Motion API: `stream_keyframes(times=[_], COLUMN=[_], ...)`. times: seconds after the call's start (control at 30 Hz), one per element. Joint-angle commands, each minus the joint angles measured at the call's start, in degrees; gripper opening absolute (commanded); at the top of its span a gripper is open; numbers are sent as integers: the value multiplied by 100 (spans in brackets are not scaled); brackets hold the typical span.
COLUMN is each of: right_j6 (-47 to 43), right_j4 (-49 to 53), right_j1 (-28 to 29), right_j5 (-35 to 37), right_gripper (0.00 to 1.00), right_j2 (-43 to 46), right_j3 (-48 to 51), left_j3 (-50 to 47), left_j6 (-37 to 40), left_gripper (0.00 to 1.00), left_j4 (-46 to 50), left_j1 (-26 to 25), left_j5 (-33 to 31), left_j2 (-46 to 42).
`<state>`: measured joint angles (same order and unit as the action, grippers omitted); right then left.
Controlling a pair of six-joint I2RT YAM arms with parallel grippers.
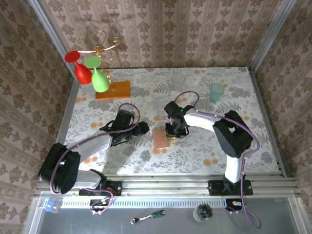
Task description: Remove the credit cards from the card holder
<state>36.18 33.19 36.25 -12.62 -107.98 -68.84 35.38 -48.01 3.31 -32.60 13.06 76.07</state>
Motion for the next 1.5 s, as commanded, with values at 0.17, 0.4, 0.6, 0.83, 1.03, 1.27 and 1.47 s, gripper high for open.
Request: stream_keyframes(times=[0.17,0.4,0.6,0.83,1.03,1.27,1.47], right_j6=[56,51,-36,-49,-68,-205,-228], right_j4=[-120,-96,45,265,434,549,650], right_j1=[-39,-137,-315,-382,-382,-257,-79], right_j5=[-193,-70,32,102,62,-133,-170], right_gripper=[16,11,8,8,8,8,8], right_j2=[-131,117,526,979,1269,1228,1140], right_j3=[131,250,375,380,266,54,-227], left_j3=[134,119,152,105,-82,9,-197], left_j6=[-2,83,180,173,187,462,288], left_gripper=[71,71,71,72,75,81,78], left_j4=[-100,-101,-70,-146,-446,-484,-616], left_j1=[-27,-27,-25,-5,106,113,266], left_j5=[-67,-84,-127,-129,48,127,150], left_j2=[65,9,-92,-228,-472,-665,-860])
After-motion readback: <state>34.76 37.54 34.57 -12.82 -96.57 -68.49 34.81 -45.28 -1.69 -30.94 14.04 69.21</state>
